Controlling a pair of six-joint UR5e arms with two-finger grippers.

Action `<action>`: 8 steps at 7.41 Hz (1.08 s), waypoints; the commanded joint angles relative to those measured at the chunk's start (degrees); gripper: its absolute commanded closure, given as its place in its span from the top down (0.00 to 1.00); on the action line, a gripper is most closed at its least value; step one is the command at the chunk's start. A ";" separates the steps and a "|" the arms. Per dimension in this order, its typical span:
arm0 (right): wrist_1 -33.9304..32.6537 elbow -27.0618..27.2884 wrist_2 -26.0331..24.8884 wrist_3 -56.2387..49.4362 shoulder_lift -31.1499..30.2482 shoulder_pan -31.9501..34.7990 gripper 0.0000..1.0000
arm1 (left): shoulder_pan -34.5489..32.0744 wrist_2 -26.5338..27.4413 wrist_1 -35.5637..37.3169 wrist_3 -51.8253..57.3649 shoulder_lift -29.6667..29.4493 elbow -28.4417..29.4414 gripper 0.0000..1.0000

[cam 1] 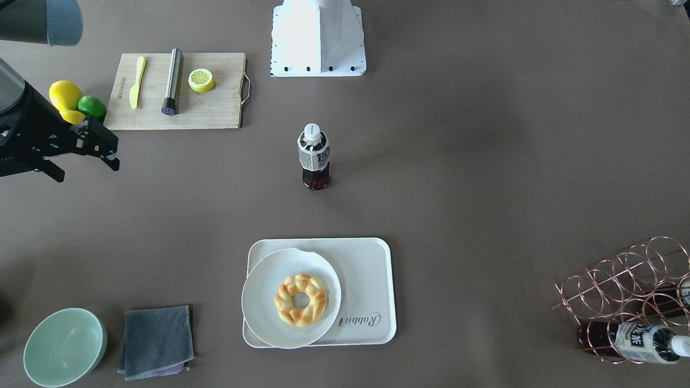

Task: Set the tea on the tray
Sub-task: 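Move the right gripper over the tea bottle and lower onto its cap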

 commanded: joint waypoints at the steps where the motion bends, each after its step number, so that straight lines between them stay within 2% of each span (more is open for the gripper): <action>1: 4.28 3.62 -2.90 4.63 1.18 -8.48 1.00 | -1.84 0.32 -0.19 2.37 1.44 0.14 0.98; 3: 1.50 3.46 -4.04 14.46 9.50 -13.58 1.00 | -4.55 -0.12 -0.28 5.54 1.62 2.94 0.98; 5: -13.56 3.02 -4.74 14.67 18.37 -16.75 1.00 | -5.35 -0.21 0.25 5.55 1.36 5.49 0.98; 6: -17.12 2.76 -7.10 14.84 20.51 -17.64 1.00 | -5.27 -0.12 0.42 5.20 1.27 6.11 0.98; 7: -17.33 2.58 -9.21 16.59 20.44 -18.87 1.00 | -5.27 -2.47 0.42 4.94 1.44 6.55 0.98; 8: -17.25 1.53 -11.15 18.78 21.14 -20.88 1.00 | -5.09 -8.33 1.73 4.85 1.44 6.82 0.98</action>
